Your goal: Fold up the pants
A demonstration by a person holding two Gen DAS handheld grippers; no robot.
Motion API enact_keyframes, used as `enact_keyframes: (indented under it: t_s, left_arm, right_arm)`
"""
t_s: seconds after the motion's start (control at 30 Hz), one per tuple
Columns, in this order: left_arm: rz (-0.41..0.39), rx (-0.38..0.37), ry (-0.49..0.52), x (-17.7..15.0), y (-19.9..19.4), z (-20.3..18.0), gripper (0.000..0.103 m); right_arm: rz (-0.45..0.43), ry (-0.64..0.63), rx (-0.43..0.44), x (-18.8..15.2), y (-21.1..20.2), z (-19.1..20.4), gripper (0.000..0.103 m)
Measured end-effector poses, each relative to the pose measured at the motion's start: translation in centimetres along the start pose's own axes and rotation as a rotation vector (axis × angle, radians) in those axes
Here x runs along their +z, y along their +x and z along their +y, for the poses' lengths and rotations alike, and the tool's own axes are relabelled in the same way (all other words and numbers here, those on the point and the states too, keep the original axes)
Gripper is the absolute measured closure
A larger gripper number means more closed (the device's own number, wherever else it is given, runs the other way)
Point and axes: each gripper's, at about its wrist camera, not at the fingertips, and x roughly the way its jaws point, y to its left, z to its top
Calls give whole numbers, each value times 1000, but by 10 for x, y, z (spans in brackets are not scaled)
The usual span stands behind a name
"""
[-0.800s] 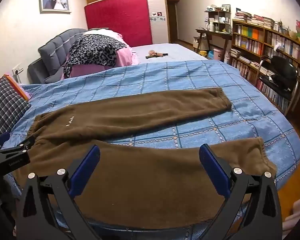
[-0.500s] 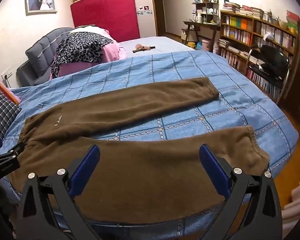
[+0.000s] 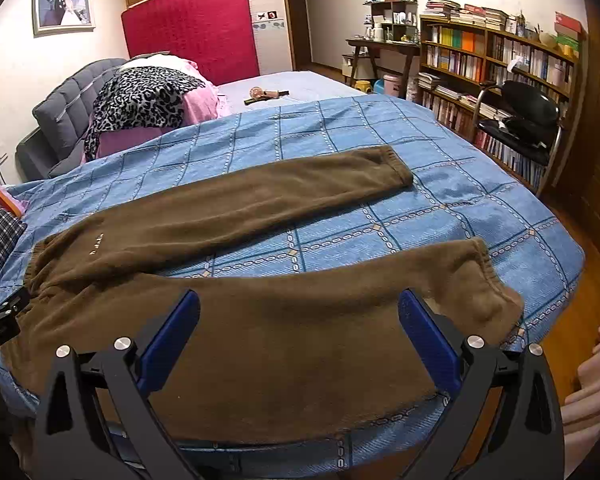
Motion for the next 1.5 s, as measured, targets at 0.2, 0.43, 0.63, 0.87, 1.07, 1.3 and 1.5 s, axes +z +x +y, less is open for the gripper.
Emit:
enact_keyframes:
  t_s: [0.2,0.43,0.63,0.87,1.07,1.3,1.5]
  left_arm:
    - [19,2,-17,-3,7,4,5]
    - [32,3,-26,-5,12,7,5]
    - [47,1,-33,-7,17,10,5]
    - [62,2,-40,-9,23,13,5]
    - [79,4,-41,-10,30,15,5]
    - [95,8,-37,-11,37,13,5]
    - [111,8,-35,-12,42,12,5]
  right_arm:
    - [9,1,-12,-2,2,-3,3]
    - [18,6,-27,-2,6,-3,3]
    - [23,7,-41,-3,8,-4,3]
    - [43,10,-54,-3,15,-6,3]
    - [54,7,-60,-1,18,-4,3]
    - [72,11,-61,-1,25,-5,3]
    - [78,10,-61,-2,29,-5,3]
